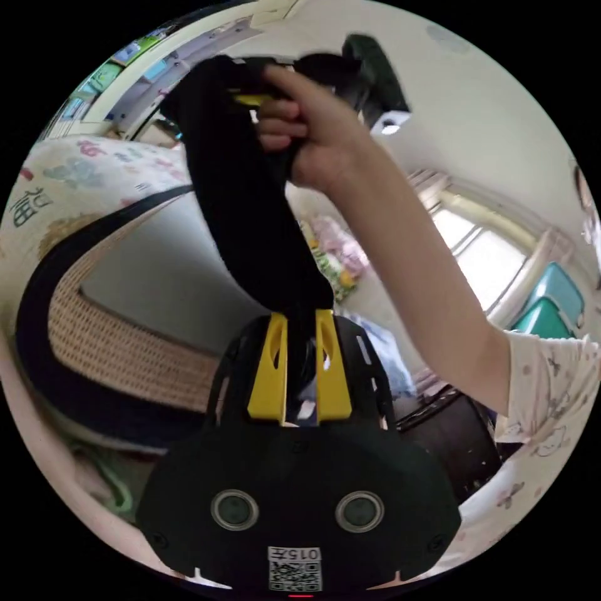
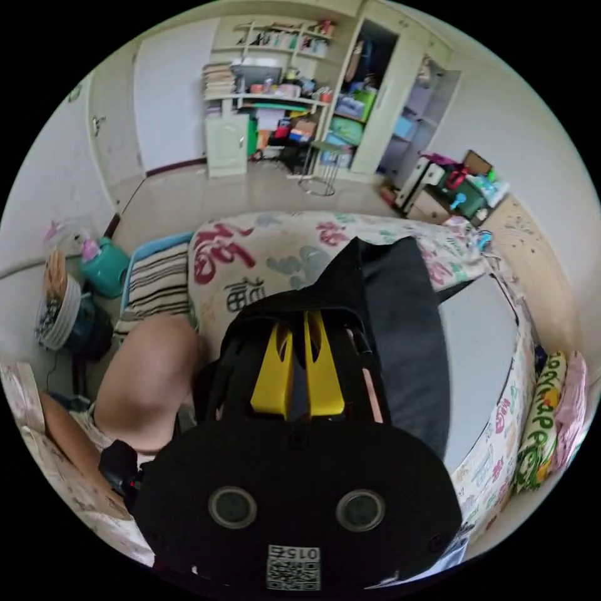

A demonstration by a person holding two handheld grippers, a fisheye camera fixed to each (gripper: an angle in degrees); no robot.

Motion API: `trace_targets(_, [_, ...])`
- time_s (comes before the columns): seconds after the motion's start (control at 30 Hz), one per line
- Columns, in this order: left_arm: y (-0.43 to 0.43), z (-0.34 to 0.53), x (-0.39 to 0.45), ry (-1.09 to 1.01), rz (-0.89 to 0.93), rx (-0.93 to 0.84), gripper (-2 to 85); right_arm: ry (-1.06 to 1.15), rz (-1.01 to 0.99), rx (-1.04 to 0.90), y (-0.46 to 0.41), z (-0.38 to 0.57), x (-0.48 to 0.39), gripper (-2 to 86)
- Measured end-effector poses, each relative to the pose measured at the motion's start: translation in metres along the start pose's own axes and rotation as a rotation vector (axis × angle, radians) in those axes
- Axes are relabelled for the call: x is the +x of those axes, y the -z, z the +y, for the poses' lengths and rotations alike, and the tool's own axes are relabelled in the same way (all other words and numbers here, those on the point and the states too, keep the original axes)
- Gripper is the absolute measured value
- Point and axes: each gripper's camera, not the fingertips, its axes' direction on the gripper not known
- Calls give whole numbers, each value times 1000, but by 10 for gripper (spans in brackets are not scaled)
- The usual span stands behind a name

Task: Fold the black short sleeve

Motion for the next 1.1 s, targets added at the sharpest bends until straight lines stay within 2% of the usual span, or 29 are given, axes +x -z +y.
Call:
trace_targets(0.1, [-1, 15, -30, -75, 66, -187, 130, 85, -25, -13, 25, 44, -32, 47])
trace_targets(0.17, [7, 18, -47, -120, 117, -299, 126, 1, -42, 18, 64, 74, -11, 51])
trace_targets(0.23, [28, 13, -67, -135, 198, -326, 110, -213, -47, 66, 119, 118, 43, 55])
trace_targets(0.27, [49, 5, -80, -131, 229, -295, 100, -268, -37, 72, 131, 129, 58, 59])
trace_targets(0.33, [89, -12, -99, -124, 198, -194, 94, -516, 73, 73, 173, 179, 116, 69])
trace_targets(0.43, [157, -47, -120, -165, 12, 19, 93, -786, 89, 62, 209, 225, 170, 88])
trace_targets(0.5, [191, -78, -134, -218, -177, 137, 94, -878, 77, 70, 227, 236, 189, 102])
trace_targets(0.57, [196, -105, -151, -245, -319, 145, 98, -954, 73, 73, 242, 236, 206, 111])
trace_targets(0.63, [191, -136, -173, -228, -384, 100, 110, -1037, 50, 90, 261, 226, 228, 118])
trace_targets(0.73, [169, -177, -199, -250, -352, -7, 115, -1100, 23, 111, 280, 200, 256, 123])
trace_targets(0.8, [159, -197, -218, -287, -429, -6, 116, -1109, 23, 102, 287, 178, 272, 126])
trace_targets(0.87, [155, -221, -266, -218, -557, 13, 119, -1133, 26, 81, 292, 156, 290, 128])
trace_targets(0.97, [145, -247, -325, -110, -520, -51, 138, -1173, 22, 56, 300, 117, 320, 132])
trace_targets(1.1, [115, -264, -364, -75, -587, -137, 158, -1191, 37, 2, 310, 54, 355, 133])
